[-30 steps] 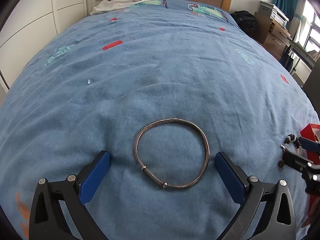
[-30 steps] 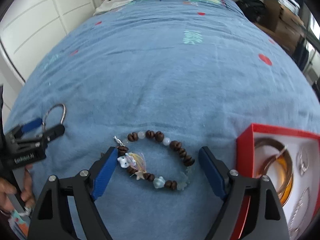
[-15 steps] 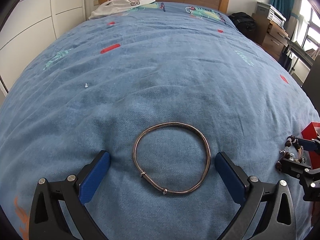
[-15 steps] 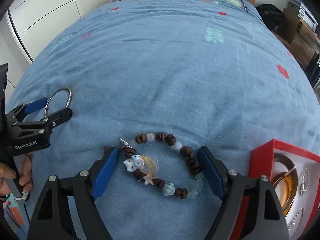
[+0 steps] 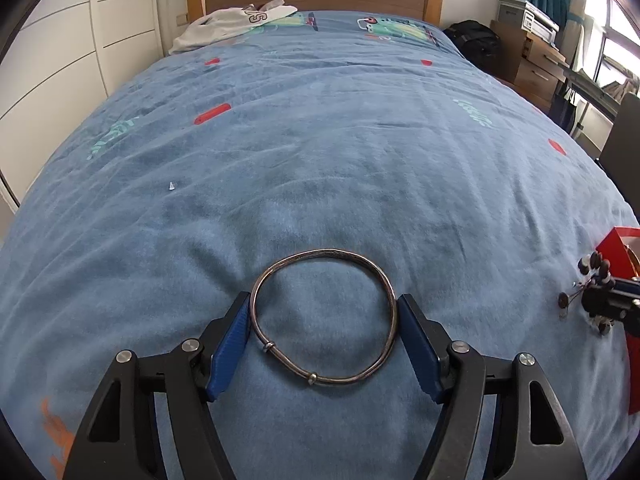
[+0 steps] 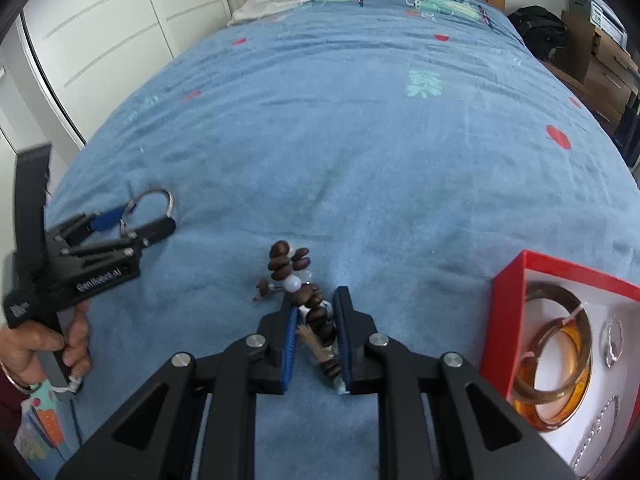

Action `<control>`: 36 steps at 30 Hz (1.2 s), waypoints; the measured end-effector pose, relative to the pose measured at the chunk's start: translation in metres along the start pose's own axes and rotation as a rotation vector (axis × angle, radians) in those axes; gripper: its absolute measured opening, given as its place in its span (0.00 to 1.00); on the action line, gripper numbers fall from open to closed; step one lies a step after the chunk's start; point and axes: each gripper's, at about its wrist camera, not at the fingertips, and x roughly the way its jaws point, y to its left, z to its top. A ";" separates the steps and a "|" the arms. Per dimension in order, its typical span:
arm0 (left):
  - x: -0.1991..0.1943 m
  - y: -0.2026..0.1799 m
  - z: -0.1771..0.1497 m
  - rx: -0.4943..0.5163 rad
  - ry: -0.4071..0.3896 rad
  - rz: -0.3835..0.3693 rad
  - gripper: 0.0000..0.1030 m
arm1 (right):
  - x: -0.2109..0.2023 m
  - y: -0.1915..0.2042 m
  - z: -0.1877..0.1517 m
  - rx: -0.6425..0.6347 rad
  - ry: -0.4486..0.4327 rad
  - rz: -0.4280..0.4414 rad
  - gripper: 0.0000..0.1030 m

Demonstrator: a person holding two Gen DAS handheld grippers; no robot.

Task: Organize jewelry
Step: 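Grasp the silver bangle with the left gripper while the right gripper grasps the brown bead bracelet, then carry the silver bangle and bead bracelet into the red box and release both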

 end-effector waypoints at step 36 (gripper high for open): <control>-0.119 -0.226 0.012 0.203 -0.072 -0.305 0.69 | -0.196 -0.146 -0.061 0.131 -0.148 -0.143 0.16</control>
